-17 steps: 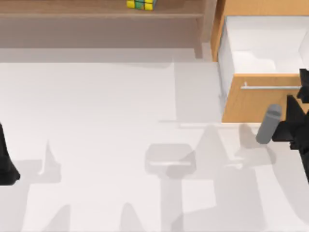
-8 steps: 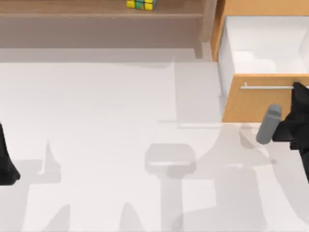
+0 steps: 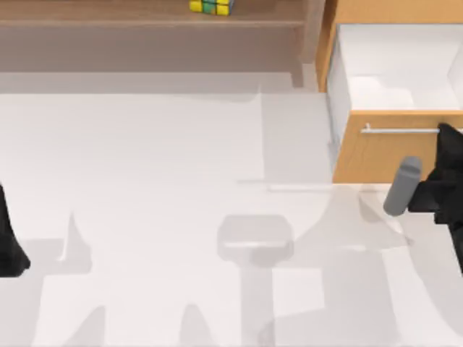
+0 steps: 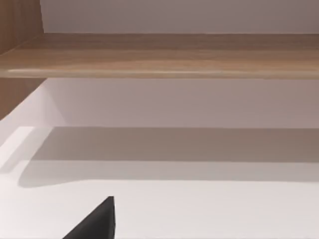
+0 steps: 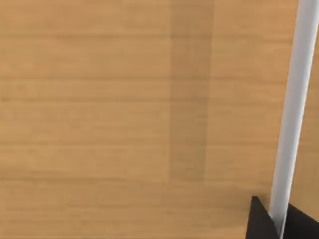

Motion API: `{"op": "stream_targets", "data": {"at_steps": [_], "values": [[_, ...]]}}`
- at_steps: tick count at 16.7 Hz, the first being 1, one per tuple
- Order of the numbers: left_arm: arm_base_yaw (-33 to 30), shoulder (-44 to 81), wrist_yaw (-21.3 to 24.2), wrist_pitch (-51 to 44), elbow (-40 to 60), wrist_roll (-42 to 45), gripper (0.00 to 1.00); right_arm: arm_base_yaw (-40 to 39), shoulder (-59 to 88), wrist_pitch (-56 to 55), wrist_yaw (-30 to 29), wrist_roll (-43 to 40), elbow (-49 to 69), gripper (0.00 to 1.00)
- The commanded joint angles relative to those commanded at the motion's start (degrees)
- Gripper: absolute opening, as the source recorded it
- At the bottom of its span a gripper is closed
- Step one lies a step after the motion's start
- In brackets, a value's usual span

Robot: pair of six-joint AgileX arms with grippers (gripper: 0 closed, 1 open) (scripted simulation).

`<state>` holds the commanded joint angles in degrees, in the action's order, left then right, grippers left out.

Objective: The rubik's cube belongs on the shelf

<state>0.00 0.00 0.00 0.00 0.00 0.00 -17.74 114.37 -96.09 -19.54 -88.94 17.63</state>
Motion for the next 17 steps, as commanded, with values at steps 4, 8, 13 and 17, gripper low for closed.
{"op": "stream_targets", "data": {"at_steps": [4,8,13,17], "values": [[0.00,0.00,0.00,0.00,0.00,0.00,1.00,0.97,0.81,1.95,0.75,0.01,3.23,0.00],[0.00,0.00,0.00,0.00,0.00,0.00,1.00,2.83,3.06,6.77,2.71,-0.03,9.91,0.00],[0.00,0.00,0.00,0.00,0.00,0.00,1.00,4.03,4.40,9.78,3.96,-0.08,14.26,0.00],[0.00,0.00,0.00,0.00,0.00,0.00,1.00,4.08,4.41,10.08,3.88,0.08,14.81,0.00]]}}
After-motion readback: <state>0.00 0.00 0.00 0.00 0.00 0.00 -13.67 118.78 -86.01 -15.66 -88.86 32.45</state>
